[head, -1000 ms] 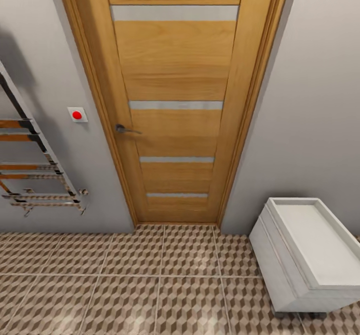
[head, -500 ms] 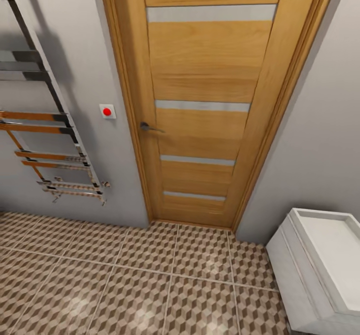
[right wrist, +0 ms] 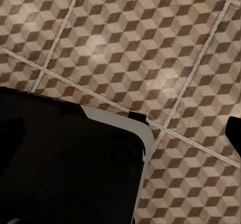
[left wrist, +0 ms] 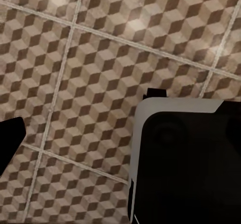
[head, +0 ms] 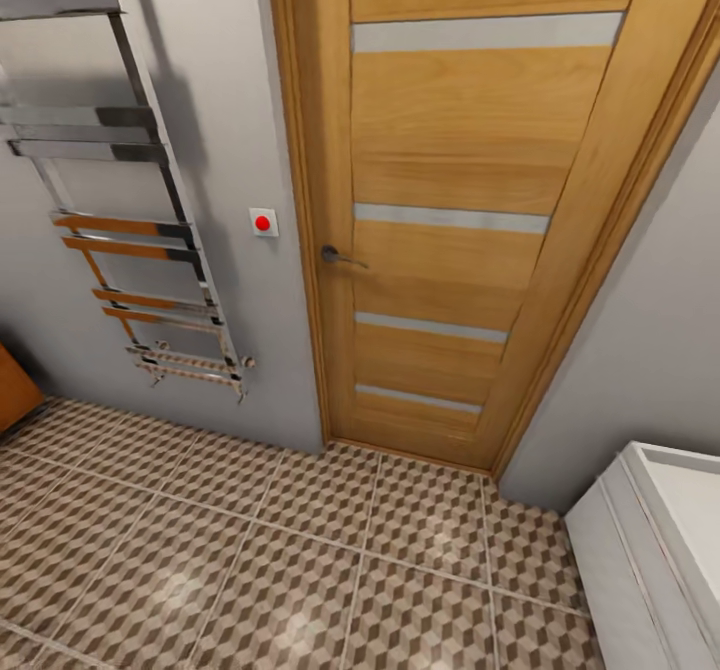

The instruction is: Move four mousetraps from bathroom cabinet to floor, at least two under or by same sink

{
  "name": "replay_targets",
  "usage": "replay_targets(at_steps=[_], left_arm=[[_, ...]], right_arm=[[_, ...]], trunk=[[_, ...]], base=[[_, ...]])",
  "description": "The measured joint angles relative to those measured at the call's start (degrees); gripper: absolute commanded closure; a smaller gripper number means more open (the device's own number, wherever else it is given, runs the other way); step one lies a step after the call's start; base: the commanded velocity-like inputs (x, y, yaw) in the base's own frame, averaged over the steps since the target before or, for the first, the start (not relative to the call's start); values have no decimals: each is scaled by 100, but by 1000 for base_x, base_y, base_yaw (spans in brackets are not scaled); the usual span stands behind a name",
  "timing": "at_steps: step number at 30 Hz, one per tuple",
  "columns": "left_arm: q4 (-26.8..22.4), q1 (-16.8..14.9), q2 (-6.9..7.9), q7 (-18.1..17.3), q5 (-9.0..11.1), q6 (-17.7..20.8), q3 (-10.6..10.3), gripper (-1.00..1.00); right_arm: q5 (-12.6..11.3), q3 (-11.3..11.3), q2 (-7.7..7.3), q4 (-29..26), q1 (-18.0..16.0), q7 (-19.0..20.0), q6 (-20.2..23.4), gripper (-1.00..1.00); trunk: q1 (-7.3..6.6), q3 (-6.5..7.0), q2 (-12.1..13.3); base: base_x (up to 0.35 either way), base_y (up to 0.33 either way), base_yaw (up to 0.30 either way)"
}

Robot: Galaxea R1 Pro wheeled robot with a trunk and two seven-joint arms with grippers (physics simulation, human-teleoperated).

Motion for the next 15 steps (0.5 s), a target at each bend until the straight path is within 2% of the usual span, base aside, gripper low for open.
replay_targets(at_steps=[15], left_arm=[[0, 0, 0, 0, 0, 2, 0, -100]], right_arm=[[0, 0, 0, 4, 0, -1, -34, -100]], trunk=[[0, 73, 0]], base=[[0, 0, 225]])
